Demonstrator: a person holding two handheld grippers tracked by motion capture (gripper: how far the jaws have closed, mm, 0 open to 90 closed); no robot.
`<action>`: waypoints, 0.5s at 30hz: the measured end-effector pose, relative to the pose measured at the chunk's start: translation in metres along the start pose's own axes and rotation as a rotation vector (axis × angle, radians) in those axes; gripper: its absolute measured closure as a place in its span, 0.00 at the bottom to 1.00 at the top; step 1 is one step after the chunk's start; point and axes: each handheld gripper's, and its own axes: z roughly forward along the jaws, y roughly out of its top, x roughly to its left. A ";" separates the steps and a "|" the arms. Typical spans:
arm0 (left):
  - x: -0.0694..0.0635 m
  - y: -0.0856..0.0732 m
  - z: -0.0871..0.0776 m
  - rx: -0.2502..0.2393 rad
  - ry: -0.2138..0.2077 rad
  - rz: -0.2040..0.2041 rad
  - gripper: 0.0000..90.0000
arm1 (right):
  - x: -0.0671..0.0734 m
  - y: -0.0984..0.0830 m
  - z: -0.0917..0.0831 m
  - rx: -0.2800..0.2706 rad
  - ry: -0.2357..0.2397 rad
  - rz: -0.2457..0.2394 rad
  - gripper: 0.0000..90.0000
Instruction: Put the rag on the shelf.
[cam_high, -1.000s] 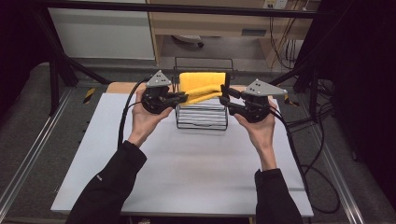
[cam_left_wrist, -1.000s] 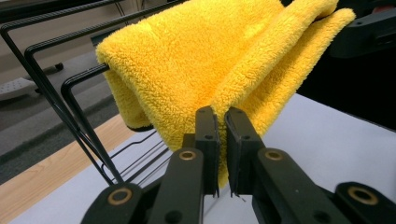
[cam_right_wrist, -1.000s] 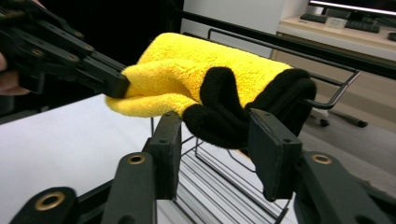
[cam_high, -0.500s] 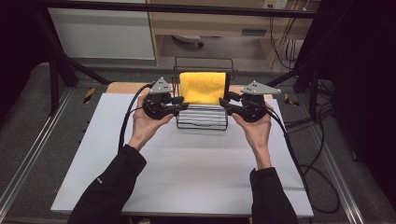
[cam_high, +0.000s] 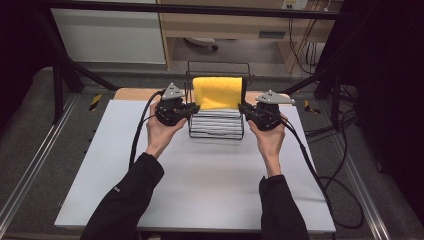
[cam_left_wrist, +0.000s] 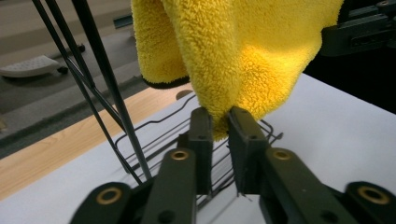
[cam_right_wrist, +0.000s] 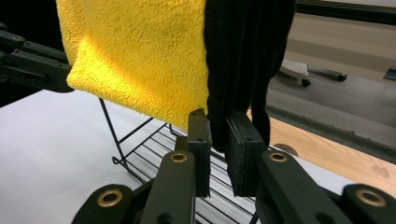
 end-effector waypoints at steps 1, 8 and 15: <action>0.001 0.000 0.001 -0.004 0.004 -0.002 0.92 | 0.000 0.000 0.000 0.001 -0.002 0.000 0.90; 0.002 -0.003 -0.008 -0.005 -0.020 -0.013 0.84 | 0.001 0.000 -0.005 -0.008 0.018 -0.016 0.82; 0.003 -0.011 -0.021 0.031 -0.027 -0.003 0.60 | 0.002 0.000 -0.022 -0.019 0.053 -0.010 0.66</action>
